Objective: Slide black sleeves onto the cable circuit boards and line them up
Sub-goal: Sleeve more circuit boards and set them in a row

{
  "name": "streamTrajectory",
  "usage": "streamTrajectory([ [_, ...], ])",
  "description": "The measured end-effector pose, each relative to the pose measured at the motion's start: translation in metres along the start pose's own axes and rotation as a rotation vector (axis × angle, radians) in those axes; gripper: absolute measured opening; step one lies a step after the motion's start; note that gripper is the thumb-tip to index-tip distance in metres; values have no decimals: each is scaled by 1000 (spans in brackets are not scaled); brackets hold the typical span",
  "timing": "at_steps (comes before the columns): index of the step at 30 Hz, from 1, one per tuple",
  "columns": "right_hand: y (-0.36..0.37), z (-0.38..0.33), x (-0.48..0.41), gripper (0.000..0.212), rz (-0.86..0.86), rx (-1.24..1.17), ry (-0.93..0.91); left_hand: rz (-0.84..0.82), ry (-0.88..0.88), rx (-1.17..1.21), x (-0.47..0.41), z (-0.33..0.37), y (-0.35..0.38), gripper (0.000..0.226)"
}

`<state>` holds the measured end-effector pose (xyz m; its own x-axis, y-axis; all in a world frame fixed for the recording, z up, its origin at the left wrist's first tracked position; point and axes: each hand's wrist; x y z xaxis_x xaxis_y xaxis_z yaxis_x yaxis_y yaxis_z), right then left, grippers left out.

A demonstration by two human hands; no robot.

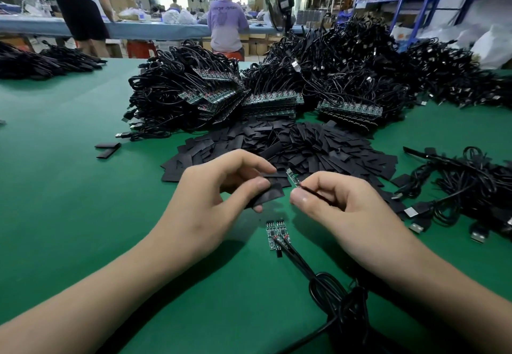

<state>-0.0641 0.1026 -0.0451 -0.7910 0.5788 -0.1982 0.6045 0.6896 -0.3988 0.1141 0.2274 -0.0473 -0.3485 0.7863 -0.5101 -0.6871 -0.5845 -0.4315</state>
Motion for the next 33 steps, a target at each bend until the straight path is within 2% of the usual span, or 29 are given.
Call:
streamTrajectory([
  [6, 0, -5, 2, 18, -56, -81, 38, -35, -27, 98, 5, 7, 8, 8],
  [8, -2, -5, 3, 22, -44, -93, 45, -4, 45, -21, 6, 9, 6, 12],
  [11, -3, -4, 3, 25, -34, -109, 64, 16, 196, -263, 6, 15, 3, 31],
  [14, -1, -5, 4, 26, -39, -94, 57, 38, 239, -301, 6, 16, 1, 27],
  [18, -5, -8, 3, 49, 6, -88, 45, 71, 178, -250, 4, 14, -3, 13],
  [20, -8, -9, 0, 55, 44, -101, 77, 84, 119, -209, 4, 13, -5, 16],
  [23, -8, -11, -1, 49, 26, -112, 76, 84, 63, -134, 4, 11, -5, 24],
  [26, -5, -13, 3, 41, -22, -126, 35, 37, 99, -124, 4, 12, -4, 27],
  [33, -6, -19, 5, 25, -69, -278, 67, 11, 126, -88, 5, 14, 0, 25],
])
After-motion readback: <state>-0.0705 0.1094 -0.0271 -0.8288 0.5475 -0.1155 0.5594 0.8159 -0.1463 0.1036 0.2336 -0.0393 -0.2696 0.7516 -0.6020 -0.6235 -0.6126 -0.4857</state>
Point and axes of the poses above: each hand's wrist, its own x-axis away from the middle knuckle, its own y-axis out of the palm, z = x × y
